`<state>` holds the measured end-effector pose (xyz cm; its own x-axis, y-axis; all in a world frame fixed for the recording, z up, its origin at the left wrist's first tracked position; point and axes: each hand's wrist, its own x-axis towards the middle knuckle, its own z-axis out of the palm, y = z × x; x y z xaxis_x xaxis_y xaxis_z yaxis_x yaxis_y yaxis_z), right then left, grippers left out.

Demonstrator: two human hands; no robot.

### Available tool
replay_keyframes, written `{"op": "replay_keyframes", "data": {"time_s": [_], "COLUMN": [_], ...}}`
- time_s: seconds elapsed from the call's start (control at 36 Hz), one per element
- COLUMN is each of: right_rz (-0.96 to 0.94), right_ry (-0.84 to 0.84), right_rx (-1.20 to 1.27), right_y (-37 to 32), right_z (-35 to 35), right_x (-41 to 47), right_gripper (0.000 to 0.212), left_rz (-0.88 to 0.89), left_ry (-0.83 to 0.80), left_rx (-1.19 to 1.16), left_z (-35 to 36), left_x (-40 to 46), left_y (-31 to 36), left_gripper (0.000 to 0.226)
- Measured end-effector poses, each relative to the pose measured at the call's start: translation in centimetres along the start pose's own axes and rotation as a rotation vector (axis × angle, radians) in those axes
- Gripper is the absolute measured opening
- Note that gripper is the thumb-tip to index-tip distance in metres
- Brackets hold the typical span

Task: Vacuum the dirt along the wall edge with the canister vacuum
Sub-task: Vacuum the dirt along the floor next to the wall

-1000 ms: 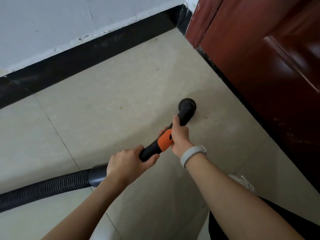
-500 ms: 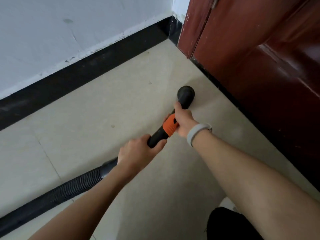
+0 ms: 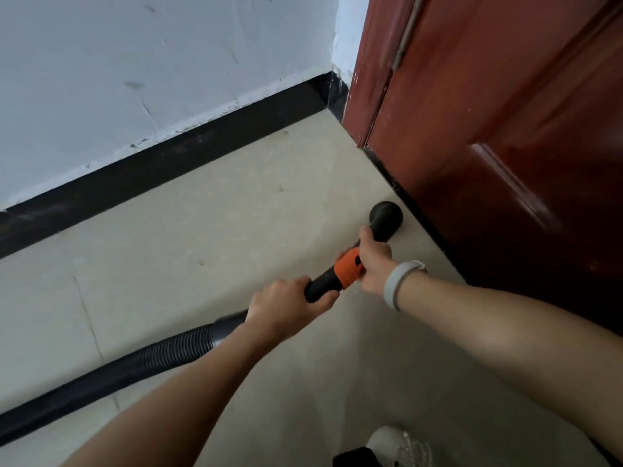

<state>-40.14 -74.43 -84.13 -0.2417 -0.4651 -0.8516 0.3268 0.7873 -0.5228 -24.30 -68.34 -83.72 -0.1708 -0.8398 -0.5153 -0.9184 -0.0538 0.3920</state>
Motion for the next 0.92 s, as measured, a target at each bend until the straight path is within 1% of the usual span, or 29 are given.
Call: {"op": "replay_keyframes", "data": {"time_s": [0.14,0.22,0.28,0.33,0.42,0.47,0.56,0.64,0.72,0.83,0.92], "right_rz": [-0.079,-0.053,-0.017,-0.011,-0.029,-0.056,-0.078,-0.096,-0.123,-0.089,-0.092], "right_ry": [-0.070,-0.146,-0.164,-0.125,-0.033,-0.012,-0.043,-0.083,-0.116,-0.156,-0.154], "right_rx": [0.044,0.048,0.072,0.079,0.075,0.066,0.083,0.056,0.041,-0.024,-0.110], "right_y": [-3.8,-4.0,-3.0,-1.2,1.3,1.0,-1.9,-4.9,-6.6,-7.2,-5.8], "right_z": [3.1,4.0,3.5,2.3,0.0,-0.7,0.1,1.7,3.2,5.5,7.6], "right_x": [0.9,1.1,1.0,0.8,1.0,1.6,2.6,3.8,5.0,5.5,5.1], "right_gripper": [0.036,0.037,0.035,0.035,0.036,0.035,0.032,0.032,0.033,0.033,0.034], "left_rz": [-0.110,-0.125,-0.114,-0.096,-0.049,-0.031,-0.053,-0.079,-0.083,-0.129,-0.202], "left_ry": [0.133,0.200,0.233,0.232,0.157,0.149,0.191,0.222,0.241,0.260,0.275], "left_rx": [-0.029,0.016,0.076,0.113,0.107,0.095,0.059,0.027,-0.015,-0.066,-0.115], "left_z": [-1.9,-2.1,-1.2,0.5,2.9,3.2,1.9,-0.1,-1.6,-2.3,-1.7], "left_x": [2.8,2.6,1.4,-0.2,-1.5,-0.8,1.7,4.5,6.2,6.2,4.6], "left_y": [0.4,-0.2,-0.4,-0.2,0.5,1.1,1.7,2.1,1.8,0.5,-0.9], "left_gripper": [0.051,0.053,0.054,0.054,0.051,0.047,0.047,0.050,0.051,0.052,0.056]}}
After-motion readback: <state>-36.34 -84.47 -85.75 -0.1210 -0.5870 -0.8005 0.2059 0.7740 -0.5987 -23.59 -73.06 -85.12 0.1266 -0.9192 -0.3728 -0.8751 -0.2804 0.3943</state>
